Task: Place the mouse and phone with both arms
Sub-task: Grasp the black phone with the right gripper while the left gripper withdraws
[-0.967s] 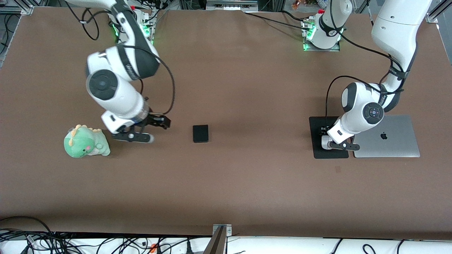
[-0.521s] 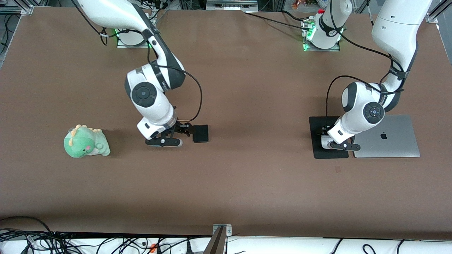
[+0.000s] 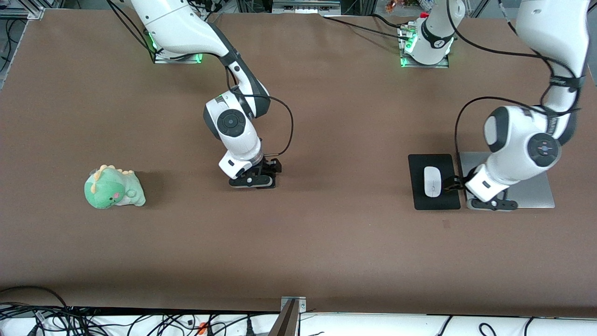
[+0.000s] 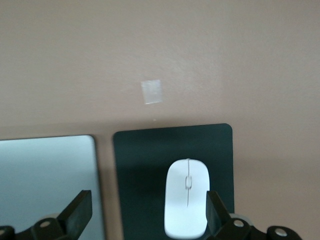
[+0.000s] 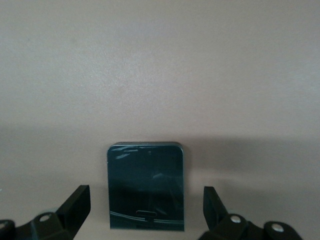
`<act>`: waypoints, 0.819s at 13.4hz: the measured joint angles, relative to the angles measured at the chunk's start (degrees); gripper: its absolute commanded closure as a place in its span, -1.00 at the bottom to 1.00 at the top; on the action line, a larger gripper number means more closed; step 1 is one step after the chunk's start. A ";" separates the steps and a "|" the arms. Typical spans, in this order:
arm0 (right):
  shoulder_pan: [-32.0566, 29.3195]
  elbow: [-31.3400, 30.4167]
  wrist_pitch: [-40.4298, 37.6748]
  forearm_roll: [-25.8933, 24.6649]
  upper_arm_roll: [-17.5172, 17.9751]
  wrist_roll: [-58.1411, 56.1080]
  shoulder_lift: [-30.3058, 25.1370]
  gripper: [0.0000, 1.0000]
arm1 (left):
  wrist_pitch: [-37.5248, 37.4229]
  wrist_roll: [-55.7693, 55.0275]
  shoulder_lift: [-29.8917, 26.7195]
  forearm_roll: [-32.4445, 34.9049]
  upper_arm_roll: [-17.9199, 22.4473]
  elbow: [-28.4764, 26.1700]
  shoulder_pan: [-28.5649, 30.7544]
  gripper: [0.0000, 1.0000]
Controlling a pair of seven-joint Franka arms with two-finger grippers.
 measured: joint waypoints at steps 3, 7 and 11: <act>0.51 -0.02 2.56 0.00 -0.08 0.00 2.01 -1.00 | -9.25 -0.21 -2.49 0.00 0.04 8.05 0.39 -1.00; 1.16 -0.09 3.41 -0.02 -0.21 0.00 2.58 -1.00 | -16.38 -0.39 -11.14 0.00 0.07 10.00 1.84 -1.00; 1.41 -0.35 5.06 -0.03 -0.25 -0.02 3.70 -0.83 | -21.51 -0.38 -19.08 -0.12 0.01 9.47 3.27 -1.00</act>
